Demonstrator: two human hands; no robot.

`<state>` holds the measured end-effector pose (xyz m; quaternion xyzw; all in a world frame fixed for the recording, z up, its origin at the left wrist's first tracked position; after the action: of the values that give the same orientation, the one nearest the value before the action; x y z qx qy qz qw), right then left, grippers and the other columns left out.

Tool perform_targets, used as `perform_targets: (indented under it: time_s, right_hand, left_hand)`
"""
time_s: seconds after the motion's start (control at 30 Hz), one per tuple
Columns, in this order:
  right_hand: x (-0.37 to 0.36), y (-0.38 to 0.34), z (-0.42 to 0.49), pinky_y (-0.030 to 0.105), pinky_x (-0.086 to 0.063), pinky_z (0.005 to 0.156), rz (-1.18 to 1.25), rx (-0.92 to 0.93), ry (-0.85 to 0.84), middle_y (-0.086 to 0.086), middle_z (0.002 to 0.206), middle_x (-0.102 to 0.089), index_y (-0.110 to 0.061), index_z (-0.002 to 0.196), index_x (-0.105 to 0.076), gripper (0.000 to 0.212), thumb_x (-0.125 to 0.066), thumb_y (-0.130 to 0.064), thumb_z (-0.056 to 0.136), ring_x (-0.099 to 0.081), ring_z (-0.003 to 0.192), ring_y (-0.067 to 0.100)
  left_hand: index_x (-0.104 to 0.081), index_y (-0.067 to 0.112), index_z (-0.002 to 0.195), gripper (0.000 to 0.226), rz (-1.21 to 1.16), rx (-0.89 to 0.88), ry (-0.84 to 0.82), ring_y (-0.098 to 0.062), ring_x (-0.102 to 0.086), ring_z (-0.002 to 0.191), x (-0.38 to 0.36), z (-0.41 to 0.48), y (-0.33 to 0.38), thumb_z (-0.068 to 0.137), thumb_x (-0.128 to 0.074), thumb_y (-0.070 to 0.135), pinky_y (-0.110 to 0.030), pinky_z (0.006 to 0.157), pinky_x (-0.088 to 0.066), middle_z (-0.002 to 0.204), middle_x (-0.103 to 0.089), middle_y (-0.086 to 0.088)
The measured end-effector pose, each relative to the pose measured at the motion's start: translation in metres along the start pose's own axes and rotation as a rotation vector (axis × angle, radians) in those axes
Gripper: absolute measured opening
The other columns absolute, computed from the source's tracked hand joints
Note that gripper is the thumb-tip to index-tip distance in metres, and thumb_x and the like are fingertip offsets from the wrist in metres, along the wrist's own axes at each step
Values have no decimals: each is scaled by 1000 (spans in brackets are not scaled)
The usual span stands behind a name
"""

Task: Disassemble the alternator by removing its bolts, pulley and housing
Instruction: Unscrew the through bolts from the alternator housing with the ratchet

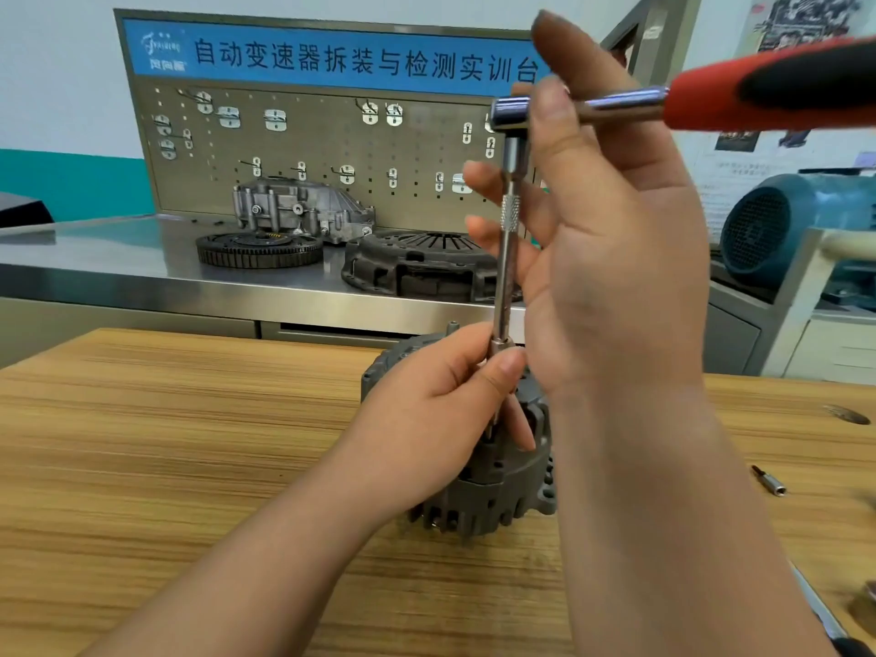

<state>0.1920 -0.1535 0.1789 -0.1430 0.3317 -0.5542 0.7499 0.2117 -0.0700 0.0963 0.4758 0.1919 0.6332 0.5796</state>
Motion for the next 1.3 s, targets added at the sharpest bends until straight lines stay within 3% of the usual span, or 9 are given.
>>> perform_targets:
  time_s: [0.13,0.3,0.47,0.6,0.77,0.9,1.07,1.2,1.3]
  right_hand:
    - [6,6,4,24,-50,54,189,-165,47,8,123,-62,-17,120,-60,24,-46,-23,101,-66,67,17]
    - [6,15,4,21,-47,48,288,-292,17,1,90,-73,-12,110,-58,32,-37,-35,103,-63,56,15]
    - [1,12,1,21,-47,49,161,-152,42,7,119,-64,-20,113,-60,17,-48,-23,101,-66,64,16]
    - [-1,4,-1,22,-48,54,60,-15,10,-2,108,-63,-22,108,-63,17,-53,-14,98,-66,77,21]
    - [-5,4,-1,20,-46,52,111,-54,-31,-1,116,-63,-19,118,-60,22,-45,-18,101,-68,73,19]
    - [-8,7,-1,20,-45,47,233,-145,-71,6,124,-65,-16,127,-50,30,-35,-28,104,-66,61,19]
    - [-8,7,-1,20,-45,47,174,-89,-62,10,133,-56,-24,115,-54,19,-39,-23,104,-67,63,18]
    - [-7,1,-2,19,-45,51,60,44,-47,1,114,-60,-26,106,-59,19,-50,-12,98,-65,74,18]
    - [-8,2,-2,17,-44,52,73,41,-48,-4,115,-60,-26,112,-60,23,-53,-11,96,-64,77,17]
  left_hand:
    - [-61,25,85,31,-15,-34,-10,-27,-64,77,0,-1,-1,91,-39,47,-55,78,-51,71,-69,11]
    - [-60,34,106,29,-56,-65,-28,-28,-64,93,-1,-1,1,92,-38,47,-55,87,-50,91,-73,5]
    - [-57,45,106,24,9,-45,7,-14,-66,93,0,1,0,90,-39,46,-51,87,-52,94,-73,16]
    - [-55,47,104,25,23,-36,19,-19,-65,90,-1,0,3,87,-38,50,-51,81,-54,94,-71,22]
    - [-57,46,105,24,-17,-61,23,-22,-65,95,-1,-2,3,90,-39,49,-52,85,-52,98,-72,17]
    - [-50,68,101,23,-23,-106,-2,-12,-61,101,1,-4,5,94,-33,53,-44,93,-50,106,-67,26]
    - [-57,51,100,23,-31,-91,7,2,-64,83,2,0,4,91,-36,46,-29,83,-51,88,-72,17]
    - [-58,51,101,21,-17,-81,20,-10,-62,76,0,2,4,92,-39,47,-29,71,-51,84,-72,16]
    - [-58,48,101,22,-19,-74,15,-11,-63,81,0,2,4,90,-39,46,-31,75,-51,86,-72,16]
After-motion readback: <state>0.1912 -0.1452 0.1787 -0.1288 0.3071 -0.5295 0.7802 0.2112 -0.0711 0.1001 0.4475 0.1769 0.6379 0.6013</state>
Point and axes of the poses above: each hand's wrist, its own z-axis towards the middle knuckle, its own x-axis out of the back of the hand, y = z × x, the point moved 5 cm from there along z, towards the middle knuckle
